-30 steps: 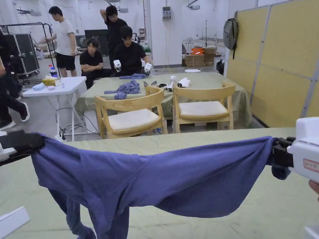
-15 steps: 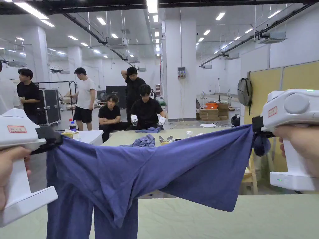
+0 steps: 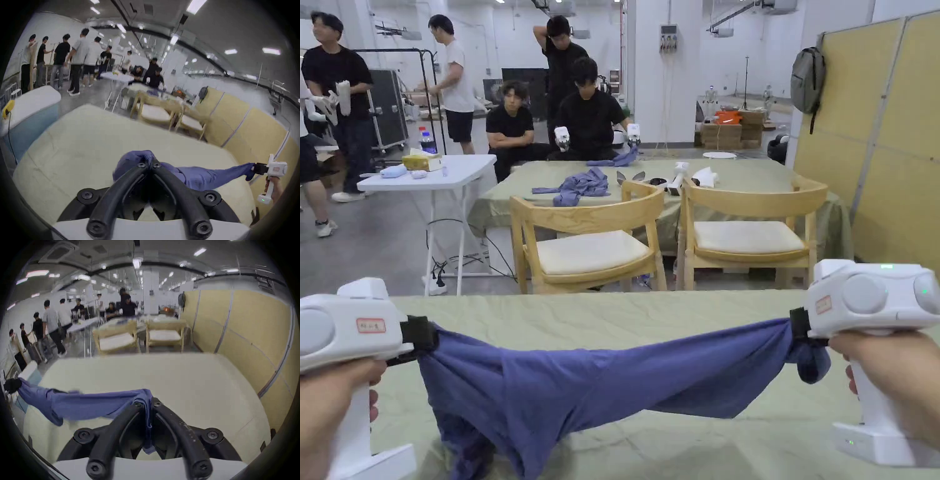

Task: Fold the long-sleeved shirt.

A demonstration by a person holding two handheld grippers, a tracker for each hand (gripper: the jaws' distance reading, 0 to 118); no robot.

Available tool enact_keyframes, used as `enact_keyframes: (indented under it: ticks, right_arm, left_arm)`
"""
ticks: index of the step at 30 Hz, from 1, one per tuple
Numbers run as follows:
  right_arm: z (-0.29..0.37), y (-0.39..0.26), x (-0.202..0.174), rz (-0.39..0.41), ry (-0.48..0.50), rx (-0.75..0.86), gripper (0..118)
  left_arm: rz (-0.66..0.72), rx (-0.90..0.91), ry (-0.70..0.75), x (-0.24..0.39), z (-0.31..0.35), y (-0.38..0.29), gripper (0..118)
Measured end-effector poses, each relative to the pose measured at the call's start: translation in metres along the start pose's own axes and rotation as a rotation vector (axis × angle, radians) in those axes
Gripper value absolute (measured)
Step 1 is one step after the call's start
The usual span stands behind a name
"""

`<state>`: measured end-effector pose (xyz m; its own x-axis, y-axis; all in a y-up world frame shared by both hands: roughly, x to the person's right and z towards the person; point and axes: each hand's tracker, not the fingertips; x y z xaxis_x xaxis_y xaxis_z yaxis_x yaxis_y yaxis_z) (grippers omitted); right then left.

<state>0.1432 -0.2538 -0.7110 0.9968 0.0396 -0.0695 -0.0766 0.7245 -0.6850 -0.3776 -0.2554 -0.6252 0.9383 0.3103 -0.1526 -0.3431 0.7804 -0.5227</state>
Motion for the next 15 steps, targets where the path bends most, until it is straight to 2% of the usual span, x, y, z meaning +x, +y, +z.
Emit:
enact_keyframes:
  ticks: [3, 6, 12, 15]
  right_arm:
    - [-0.039, -0.077, 0.005, 0.01, 0.032, -0.08, 9]
    - [-0.042, -0.143, 0.015, -0.009, 0.076, -0.164, 9]
    - [0.023, -0.241, 0.044, -0.01, 0.143, -0.16, 9]
    - [0.067, -0.279, 0.053, -0.022, 0.16, -0.182, 9]
  left_arm:
    - [0.005, -0.13, 0.01, -0.022, -0.02, -0.069, 0]
    - [0.031, -0.216, 0.021, -0.044, -0.012, -0.122, 0]
    - [0.117, -0.245, -0.043, -0.075, 0.059, -0.181, 0]
    - [0.106, -0.292, -0.058, -0.09, 0.091, -0.201, 0]
